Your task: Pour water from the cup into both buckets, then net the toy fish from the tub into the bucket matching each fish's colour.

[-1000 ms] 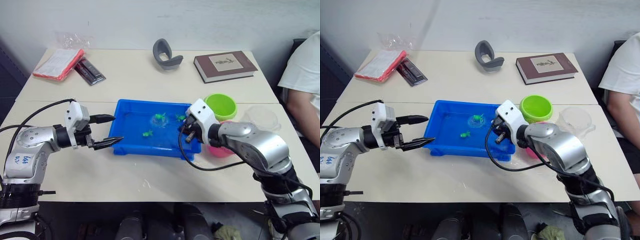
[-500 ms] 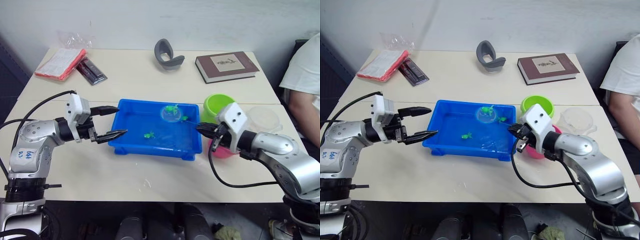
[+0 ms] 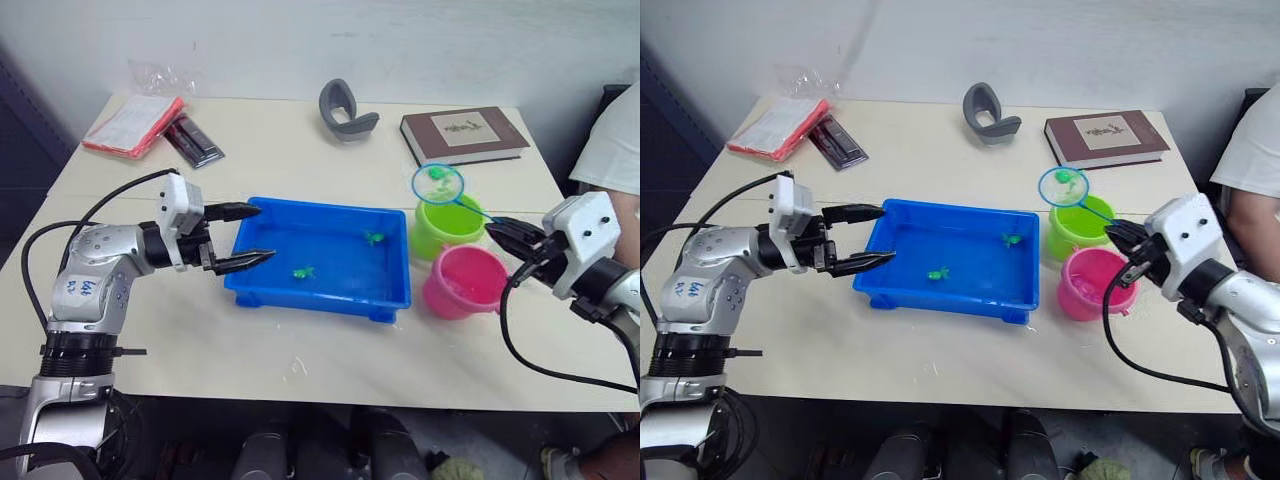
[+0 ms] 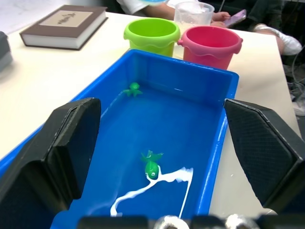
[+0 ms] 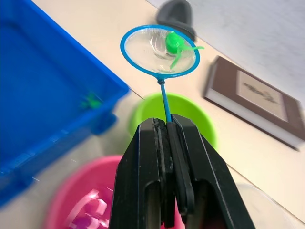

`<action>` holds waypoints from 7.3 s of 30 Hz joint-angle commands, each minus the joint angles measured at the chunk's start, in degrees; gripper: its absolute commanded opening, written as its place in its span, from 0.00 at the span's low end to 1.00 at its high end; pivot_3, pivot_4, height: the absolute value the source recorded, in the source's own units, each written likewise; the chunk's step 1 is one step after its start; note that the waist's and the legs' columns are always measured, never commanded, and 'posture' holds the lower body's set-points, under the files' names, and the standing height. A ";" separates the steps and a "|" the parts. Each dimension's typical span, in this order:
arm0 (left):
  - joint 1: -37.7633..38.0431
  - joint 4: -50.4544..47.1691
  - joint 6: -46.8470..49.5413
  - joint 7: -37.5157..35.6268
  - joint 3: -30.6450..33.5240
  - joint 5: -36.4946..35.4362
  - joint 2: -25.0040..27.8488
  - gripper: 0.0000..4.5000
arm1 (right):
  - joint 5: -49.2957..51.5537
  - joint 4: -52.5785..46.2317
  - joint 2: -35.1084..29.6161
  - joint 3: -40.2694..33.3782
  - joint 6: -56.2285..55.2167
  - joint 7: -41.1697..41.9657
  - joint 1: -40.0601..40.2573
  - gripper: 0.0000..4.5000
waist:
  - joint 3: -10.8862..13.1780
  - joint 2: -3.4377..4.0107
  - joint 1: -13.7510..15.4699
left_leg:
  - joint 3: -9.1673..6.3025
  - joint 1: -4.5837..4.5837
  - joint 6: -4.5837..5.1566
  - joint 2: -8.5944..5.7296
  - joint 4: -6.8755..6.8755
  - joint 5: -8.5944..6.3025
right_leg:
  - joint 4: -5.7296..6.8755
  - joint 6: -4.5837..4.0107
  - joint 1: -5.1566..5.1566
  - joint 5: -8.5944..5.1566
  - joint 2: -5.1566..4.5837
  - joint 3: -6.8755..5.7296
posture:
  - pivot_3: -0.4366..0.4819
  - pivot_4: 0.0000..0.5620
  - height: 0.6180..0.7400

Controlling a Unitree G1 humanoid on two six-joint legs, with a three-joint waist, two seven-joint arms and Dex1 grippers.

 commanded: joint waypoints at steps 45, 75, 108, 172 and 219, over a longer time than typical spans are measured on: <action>-3.56 2.91 -5.90 1.35 -1.93 1.06 -6.49 0.98 | -62.55 44.26 -25.05 18.78 -69.13 -32.69 -12.36 0.00 | 0.00 0.01 -1.28 | 0.20 0.13 -0.09 0.04 0.06 0.10 | 0.09 0.05 0.02 0.03 0.00 0.27 | 0.48 0.27 1.00; 1.84 -0.68 -3.41 2.12 1.96 -0.37 0.15 0.98 | 37.20 -7.05 -13.83 22.86 26.84 -9.43 -19.15 0.00 | 0.00 0.01 -0.61 | -0.16 -0.01 0.00 0.07 0.32 0.04 | 0.18 -0.02 0.08 0.04 -0.40 0.03 | 0.48 0.27 1.00; 9.98 -9.15 -1.95 6.02 5.18 -1.07 0.27 0.98 | 18.89 9.85 18.90 20.23 62.70 -34.67 -38.48 0.00 | -0.01 -0.01 -1.29 | 0.05 -0.04 -0.01 0.05 0.28 0.03 | 0.32 -0.03 -0.08 0.05 -0.13 0.11 | 0.48 0.27 1.00; -0.35 -6.05 1.17 -0.94 0.48 -4.05 -2.33 0.98 | -26.12 19.27 -5.38 8.73 -34.38 -9.89 1.43 0.00 | -0.02 -0.02 -1.07 | 0.15 0.07 0.01 -0.02 0.04 0.05 | 0.06 0.01 0.00 0.07 -0.03 0.18 | 0.48 0.27 1.00; 12.38 -5.91 -2.89 -7.59 4.01 -0.13 10.04 0.98 | -25.76 34.38 0.82 44.74 -37.12 34.68 -42.80 0.00 | 0.00 0.02 -2.10 | 0.19 0.07 0.01 0.10 0.18 -0.01 | 0.18 -0.04 -0.05 0.04 -0.07 0.15 | 0.48 0.27 1.00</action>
